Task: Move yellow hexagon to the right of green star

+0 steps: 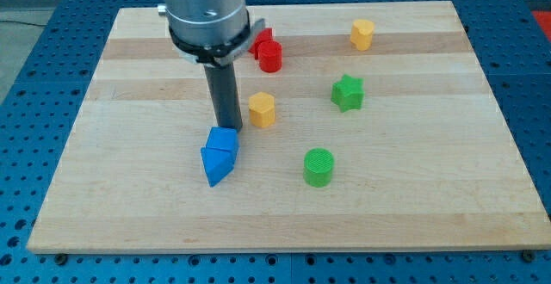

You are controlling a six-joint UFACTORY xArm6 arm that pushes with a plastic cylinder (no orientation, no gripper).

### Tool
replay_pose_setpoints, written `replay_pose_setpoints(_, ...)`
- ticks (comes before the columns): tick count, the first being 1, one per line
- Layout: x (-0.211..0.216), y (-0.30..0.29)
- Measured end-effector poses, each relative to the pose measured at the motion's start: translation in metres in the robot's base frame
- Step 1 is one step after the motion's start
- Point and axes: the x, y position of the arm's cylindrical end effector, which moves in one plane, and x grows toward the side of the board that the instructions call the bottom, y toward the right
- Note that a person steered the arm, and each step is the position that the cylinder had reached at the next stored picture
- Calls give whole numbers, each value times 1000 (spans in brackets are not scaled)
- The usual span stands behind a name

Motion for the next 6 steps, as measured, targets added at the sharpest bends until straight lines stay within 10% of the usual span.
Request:
replay_pose_setpoints(2,-43,74)
replay_pose_setpoints(6,26,165)
